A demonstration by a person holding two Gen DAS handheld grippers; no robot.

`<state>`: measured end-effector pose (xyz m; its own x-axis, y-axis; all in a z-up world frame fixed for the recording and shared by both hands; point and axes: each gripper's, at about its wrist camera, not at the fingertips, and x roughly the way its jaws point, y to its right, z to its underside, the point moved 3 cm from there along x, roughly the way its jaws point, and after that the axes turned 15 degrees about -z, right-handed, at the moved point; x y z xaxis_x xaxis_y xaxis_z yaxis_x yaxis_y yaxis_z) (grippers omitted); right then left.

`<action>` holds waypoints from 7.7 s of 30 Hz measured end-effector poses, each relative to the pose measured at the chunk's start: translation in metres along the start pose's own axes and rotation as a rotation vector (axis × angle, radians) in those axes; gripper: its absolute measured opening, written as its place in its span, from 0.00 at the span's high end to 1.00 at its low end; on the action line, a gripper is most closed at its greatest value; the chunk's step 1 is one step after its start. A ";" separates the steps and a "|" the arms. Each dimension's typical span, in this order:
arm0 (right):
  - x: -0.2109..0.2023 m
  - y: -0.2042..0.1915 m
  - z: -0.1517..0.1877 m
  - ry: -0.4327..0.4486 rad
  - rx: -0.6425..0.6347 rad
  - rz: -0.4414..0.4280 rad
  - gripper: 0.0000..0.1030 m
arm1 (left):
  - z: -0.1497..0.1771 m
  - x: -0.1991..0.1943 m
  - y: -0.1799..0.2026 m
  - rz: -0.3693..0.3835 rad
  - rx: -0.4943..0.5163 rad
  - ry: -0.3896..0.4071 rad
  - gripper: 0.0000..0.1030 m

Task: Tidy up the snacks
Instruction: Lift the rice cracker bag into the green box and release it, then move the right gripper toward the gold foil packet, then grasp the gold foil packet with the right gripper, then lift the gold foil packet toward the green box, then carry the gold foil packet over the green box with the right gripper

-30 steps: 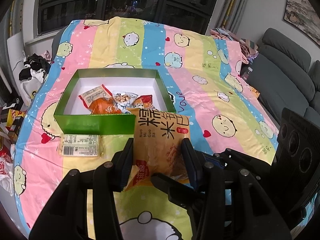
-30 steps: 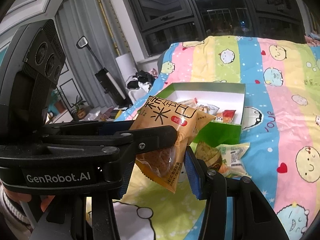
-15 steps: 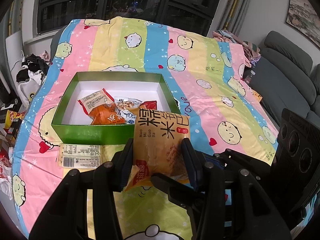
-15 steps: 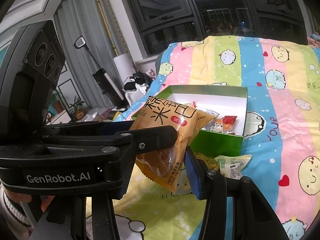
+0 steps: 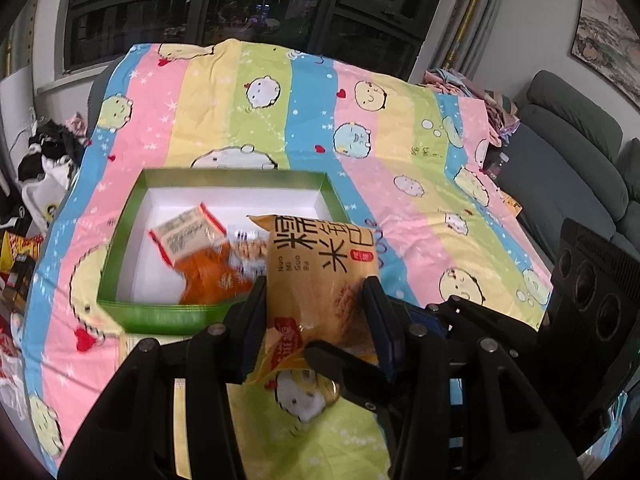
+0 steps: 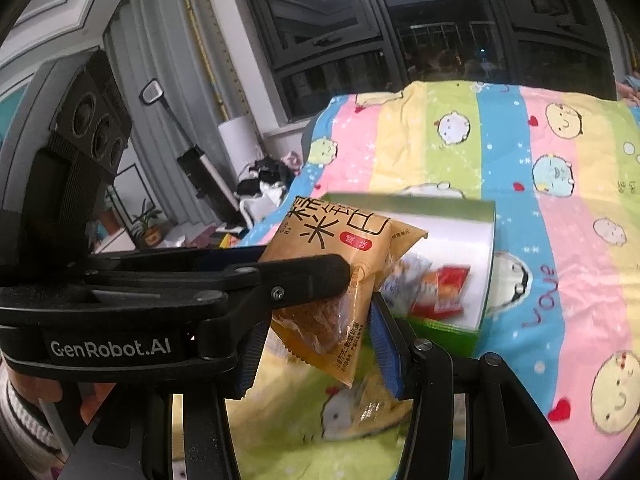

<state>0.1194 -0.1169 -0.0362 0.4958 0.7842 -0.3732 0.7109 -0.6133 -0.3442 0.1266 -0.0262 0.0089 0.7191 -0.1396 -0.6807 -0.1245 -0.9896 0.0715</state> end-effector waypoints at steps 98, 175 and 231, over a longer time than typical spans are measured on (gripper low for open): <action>-0.035 0.025 0.085 -0.192 0.203 0.154 0.47 | 0.107 0.016 -0.048 -0.003 -0.210 -0.244 0.17; 0.038 0.020 0.081 -0.216 0.155 0.053 0.57 | 0.094 0.048 -0.011 0.085 -0.054 -0.219 0.49; -0.085 -0.071 -0.025 0.114 -0.124 0.100 0.57 | 0.004 -0.105 0.039 0.046 0.122 0.175 0.49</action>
<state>0.0392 -0.1378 0.0415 0.6156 0.7296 -0.2977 0.7075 -0.6781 -0.1989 0.0432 -0.0499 0.0804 0.8170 -0.1983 -0.5414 -0.2336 -0.9723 0.0035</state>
